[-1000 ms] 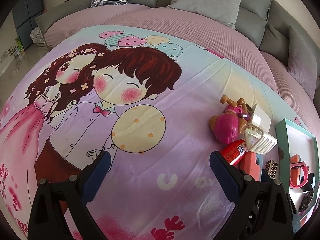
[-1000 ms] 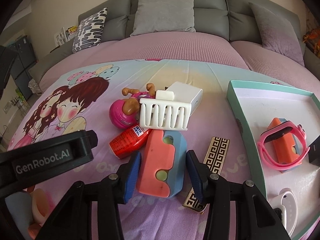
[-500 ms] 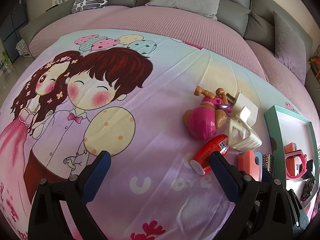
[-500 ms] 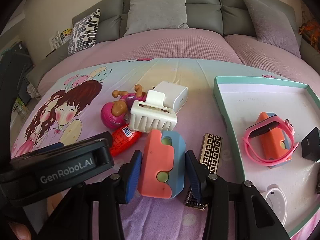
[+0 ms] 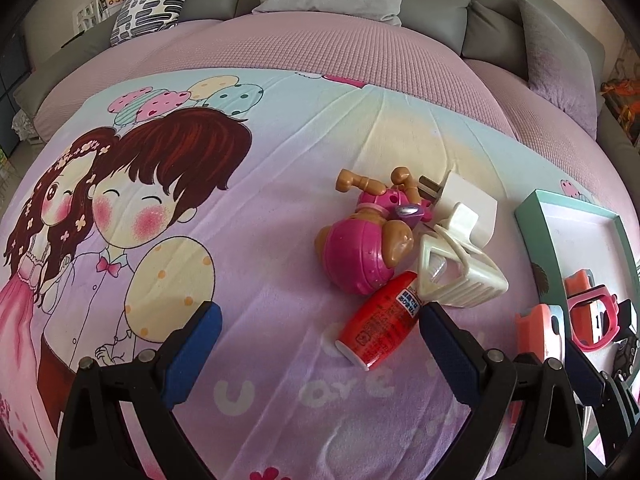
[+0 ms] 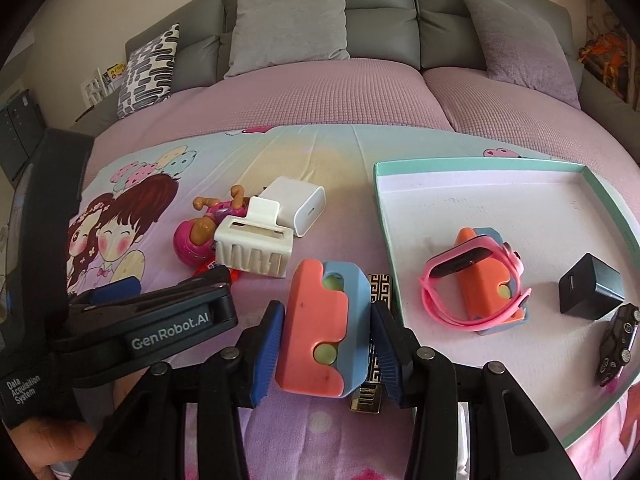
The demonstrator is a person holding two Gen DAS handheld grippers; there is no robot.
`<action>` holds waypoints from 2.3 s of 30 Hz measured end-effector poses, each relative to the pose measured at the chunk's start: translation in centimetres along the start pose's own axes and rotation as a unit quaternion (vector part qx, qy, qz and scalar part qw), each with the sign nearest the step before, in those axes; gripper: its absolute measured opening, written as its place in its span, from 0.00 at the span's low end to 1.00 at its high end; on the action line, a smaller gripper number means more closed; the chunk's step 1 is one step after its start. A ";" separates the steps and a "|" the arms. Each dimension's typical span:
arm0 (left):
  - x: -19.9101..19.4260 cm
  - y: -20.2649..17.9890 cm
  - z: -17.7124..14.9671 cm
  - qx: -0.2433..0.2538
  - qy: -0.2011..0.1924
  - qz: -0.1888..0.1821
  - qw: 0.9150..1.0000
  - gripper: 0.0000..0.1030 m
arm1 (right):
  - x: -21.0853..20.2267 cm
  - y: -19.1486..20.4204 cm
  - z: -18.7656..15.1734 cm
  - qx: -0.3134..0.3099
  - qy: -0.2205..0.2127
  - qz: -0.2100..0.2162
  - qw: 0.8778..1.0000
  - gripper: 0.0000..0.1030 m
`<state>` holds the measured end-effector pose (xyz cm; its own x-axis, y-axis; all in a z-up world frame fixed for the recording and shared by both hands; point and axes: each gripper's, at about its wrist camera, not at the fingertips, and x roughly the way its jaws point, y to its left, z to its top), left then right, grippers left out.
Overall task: Organize rigid objects
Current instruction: 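Grasp the red bottle with the left tool while the right tool holds the foam block, then carry the red bottle into the tray and release it while the right tool carries the foam block there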
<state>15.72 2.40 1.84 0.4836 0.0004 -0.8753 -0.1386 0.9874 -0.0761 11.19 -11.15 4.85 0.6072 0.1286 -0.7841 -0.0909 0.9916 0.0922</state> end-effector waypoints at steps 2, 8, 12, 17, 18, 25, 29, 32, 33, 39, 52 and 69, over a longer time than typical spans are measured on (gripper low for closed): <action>0.5 -0.4 0.1 0.006 0.004 0.006 1.000 0.96 | -0.1 -0.4 0.1 0.007 0.000 0.003 1.000 0.46; 0.3 -0.9 -0.1 0.020 -0.003 0.014 1.000 0.79 | -0.1 -0.7 0.1 0.012 0.000 0.008 1.000 0.46; -0.2 -1.3 -0.2 0.028 -0.010 0.003 1.000 0.52 | -0.1 -0.8 0.1 0.014 0.000 0.010 1.000 0.46; -0.7 -1.6 -0.6 0.037 -0.007 -0.015 0.999 0.28 | -0.1 -0.9 0.1 0.017 0.001 0.014 1.000 0.46; -0.8 -1.6 -0.7 0.038 -0.006 -0.017 0.999 0.27 | -0.1 -0.9 0.1 0.016 0.001 0.013 1.000 0.46; -2.3 -1.3 -1.0 0.030 -0.021 -0.033 0.999 0.24 | -0.4 -1.3 0.2 0.025 0.002 0.025 0.999 0.46; -4.0 -1.1 -0.6 0.025 -0.048 -0.035 0.998 0.22 | -1.2 -1.4 0.3 0.028 -0.008 0.030 0.999 0.46; -5.2 -0.8 -0.3 0.020 -0.064 -0.039 0.997 0.22 | -1.9 -1.6 0.5 0.029 -0.018 0.031 0.999 0.46; -5.6 -0.8 -0.2 0.021 -0.070 -0.039 0.997 0.22 | -2.1 -1.7 0.5 0.030 -0.021 0.030 0.999 0.46; -8.1 -0.5 0.1 0.018 -0.103 -0.040 0.994 0.22 | -3.5 -2.3 0.8 0.038 -0.039 0.028 0.998 0.46; -12.0 -4.1 0.4 0.054 -0.153 -0.081 0.983 0.22 | -4.7 -6.7 0.7 0.075 -0.044 -0.007 0.996 0.46; -11.2 -12.0 -1.0 0.138 -0.126 -0.132 0.974 0.22 | -5.9 -13.6 -0.6 0.135 -0.036 -0.047 0.989 0.46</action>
<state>11.08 -9.64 12.03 0.6719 -0.2551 -0.6954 0.2396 0.9632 -0.1219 8.34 -25.36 7.83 0.6584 0.0267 -0.7522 0.1771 0.9658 0.1893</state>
